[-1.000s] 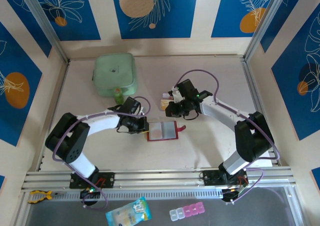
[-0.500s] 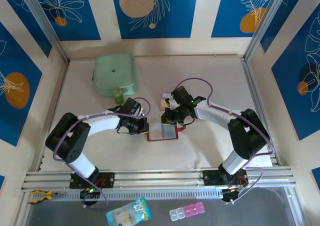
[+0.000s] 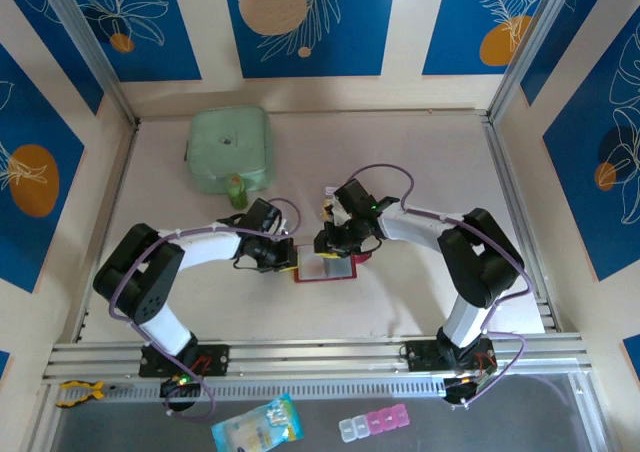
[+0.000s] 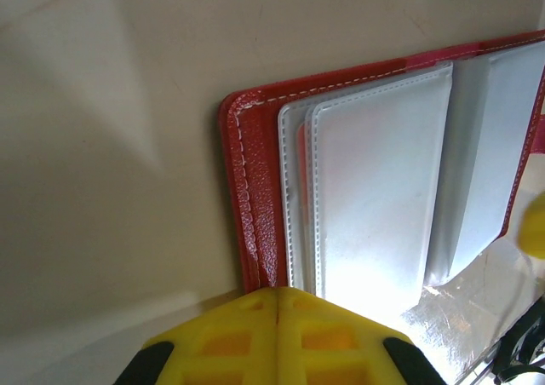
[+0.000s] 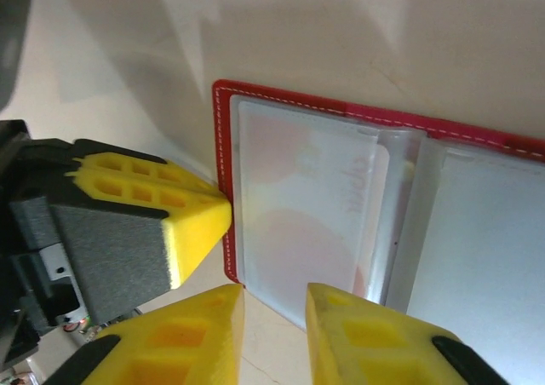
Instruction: Take the credit cards out of the card holder
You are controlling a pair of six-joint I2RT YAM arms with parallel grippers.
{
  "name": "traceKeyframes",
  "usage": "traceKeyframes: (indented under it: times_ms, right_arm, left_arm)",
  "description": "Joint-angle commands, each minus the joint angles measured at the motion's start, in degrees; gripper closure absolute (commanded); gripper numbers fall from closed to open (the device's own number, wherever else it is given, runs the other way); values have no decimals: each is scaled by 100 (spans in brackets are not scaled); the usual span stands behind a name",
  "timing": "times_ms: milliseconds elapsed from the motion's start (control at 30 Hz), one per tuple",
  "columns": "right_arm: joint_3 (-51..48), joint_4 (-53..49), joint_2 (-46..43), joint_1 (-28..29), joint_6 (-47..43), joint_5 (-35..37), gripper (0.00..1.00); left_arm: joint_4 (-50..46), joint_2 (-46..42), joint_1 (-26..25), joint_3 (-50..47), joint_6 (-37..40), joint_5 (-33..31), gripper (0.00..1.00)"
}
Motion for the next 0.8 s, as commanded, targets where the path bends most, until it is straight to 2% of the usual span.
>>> traceKeyframes:
  times_ms: [0, 367, 767]
  right_arm:
    - [190, -173, 157, 94, 38, -79, 72]
    - [420, -158, 516, 297, 97, -110, 72]
    - [468, -625, 658, 219, 18, 268, 73]
  left_arm:
    - [-120, 120, -29, 11, 43, 38, 93]
    - [-203, 122, -32, 33, 70, 10, 93]
    - [-345, 138, -23, 51, 147, -40, 94]
